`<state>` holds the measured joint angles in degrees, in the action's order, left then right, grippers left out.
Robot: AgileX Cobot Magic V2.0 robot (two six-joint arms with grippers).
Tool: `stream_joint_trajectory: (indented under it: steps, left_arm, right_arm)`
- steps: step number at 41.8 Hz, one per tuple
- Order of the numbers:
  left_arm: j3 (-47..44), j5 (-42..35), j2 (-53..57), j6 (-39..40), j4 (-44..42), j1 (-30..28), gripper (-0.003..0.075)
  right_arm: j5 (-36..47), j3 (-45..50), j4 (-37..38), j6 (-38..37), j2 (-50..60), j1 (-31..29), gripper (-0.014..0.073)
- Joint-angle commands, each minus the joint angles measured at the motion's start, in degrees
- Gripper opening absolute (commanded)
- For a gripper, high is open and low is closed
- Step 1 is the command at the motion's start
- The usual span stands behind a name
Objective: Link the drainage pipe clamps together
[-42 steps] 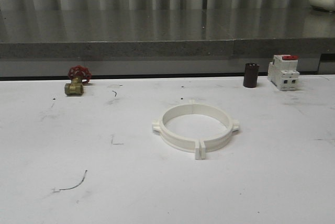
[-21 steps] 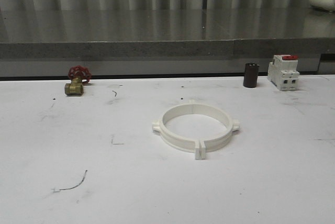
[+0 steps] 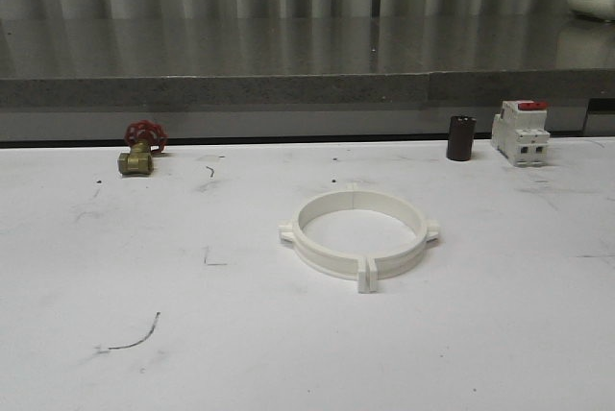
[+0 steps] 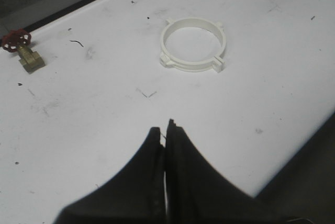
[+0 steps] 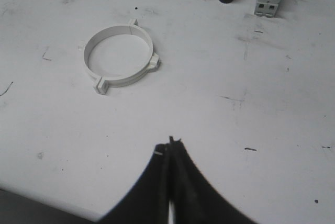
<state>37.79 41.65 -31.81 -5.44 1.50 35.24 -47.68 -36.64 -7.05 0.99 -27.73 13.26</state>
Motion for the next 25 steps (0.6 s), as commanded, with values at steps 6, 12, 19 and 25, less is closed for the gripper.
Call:
stream_joint_trajectory:
  steps: [6, 12, 19, 25]
  left_arm:
    - [1.58, -4.16, 4.72, 0.09, 0.59, -6.86, -0.002]
    - [-2.4, -7.68, 9.12, 0.09, 0.33, -14.53, -0.002]
    - [-13.67, -22.93, 17.37, 0.09, -0.26, -22.97, -0.002]
    - [-23.82, -31.43, 24.12, 0.09, -0.26, -28.0, -0.002]
  right_arm:
    - [3.4, -1.51, -0.11, 0.31, -0.16, -0.28, -0.0069]
    - [3.4, -1.51, -0.11, 0.31, -0.16, -0.28, -0.0069]
    - [3.4, -1.51, -0.11, 0.31, -0.16, -0.28, -0.0069]
    - [3.4, -1.51, -0.11, 0.31, -0.16, -0.28, -0.0069]
